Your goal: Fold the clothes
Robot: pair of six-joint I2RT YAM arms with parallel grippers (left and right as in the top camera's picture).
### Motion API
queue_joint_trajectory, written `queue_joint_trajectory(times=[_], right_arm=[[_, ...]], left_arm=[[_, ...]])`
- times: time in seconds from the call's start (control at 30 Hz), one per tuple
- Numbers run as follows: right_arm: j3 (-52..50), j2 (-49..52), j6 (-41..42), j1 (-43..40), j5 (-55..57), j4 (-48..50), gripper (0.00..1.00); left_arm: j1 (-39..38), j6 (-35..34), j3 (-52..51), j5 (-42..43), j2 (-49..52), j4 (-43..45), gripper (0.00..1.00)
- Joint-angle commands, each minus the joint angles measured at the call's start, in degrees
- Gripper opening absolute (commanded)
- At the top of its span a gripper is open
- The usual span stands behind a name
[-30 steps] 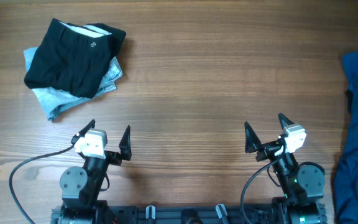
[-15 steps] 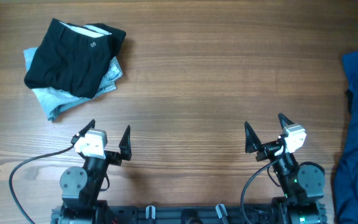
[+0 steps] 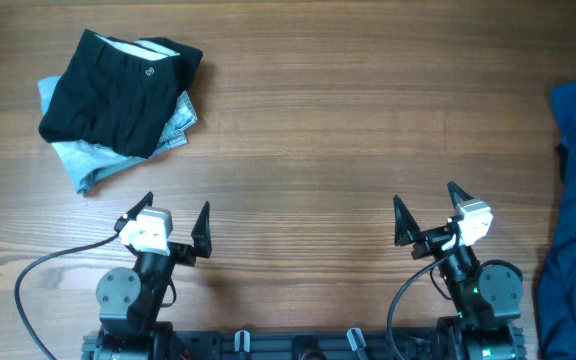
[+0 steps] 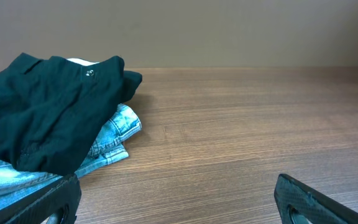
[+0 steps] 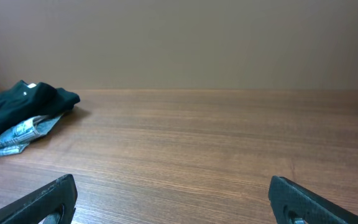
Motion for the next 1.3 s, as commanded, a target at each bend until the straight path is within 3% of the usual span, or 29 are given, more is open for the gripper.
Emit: queue_joint_trajectory(times=[0.0, 0.2, 0.3, 0.43, 0.47, 0.57, 0.77, 0.97, 1.13, 1.27], right_arm=[[0.2, -0.4, 0.8, 0.1, 1.0, 0.2, 0.99], [0.2, -0.4, 1.5, 0.1, 0.7, 0.2, 0.99], [0.2, -0.4, 7.5, 0.1, 0.1, 0.2, 1.00], [0.2, -0.2, 23.1, 0.1, -0.4, 0.3, 1.00], [0.2, 0.0, 22.9, 0.1, -1.8, 0.5, 0.99], [0.7, 0.3, 21.7, 0.1, -5.2, 0.8, 1.00], [8.5, 3.7, 21.4, 0.1, -6.8, -5.8, 1.00], [26.8, 29.3, 21.6, 0.1, -9.2, -11.9, 1.00], [51.1, 57.2, 11.4, 0.1, -9.1, -31.1, 1.00], [69.8, 76.2, 6.5, 0.1, -9.4, -45.0, 1.00]], left_arm=[[-0.4, 0.3, -0.4, 0.3, -0.6, 0.3, 1.00], [-0.4, 0.3, -0.4, 0.3, -0.6, 0.3, 1.00], [-0.4, 0.3, -0.4, 0.3, -0.5, 0.3, 1.00], [-0.4, 0.3, -0.4, 0.3, -0.5, 0.3, 1.00], [-0.4, 0.3, -0.4, 0.3, -0.5, 0.3, 1.00], [-0.3, 5.6, -0.4, -10.1, -0.5, 0.0, 1.00], [-0.3, 5.8, -0.4, -11.0, -0.5, 2.1, 1.00], [-0.3, 2.5, -0.4, 7.9, -0.2, 1.7, 1.00], [-0.3, -11.6, 4.1, 8.7, 1.6, 2.8, 1.00], [-0.3, -12.9, 17.8, 8.1, 13.5, -4.7, 1.00]])
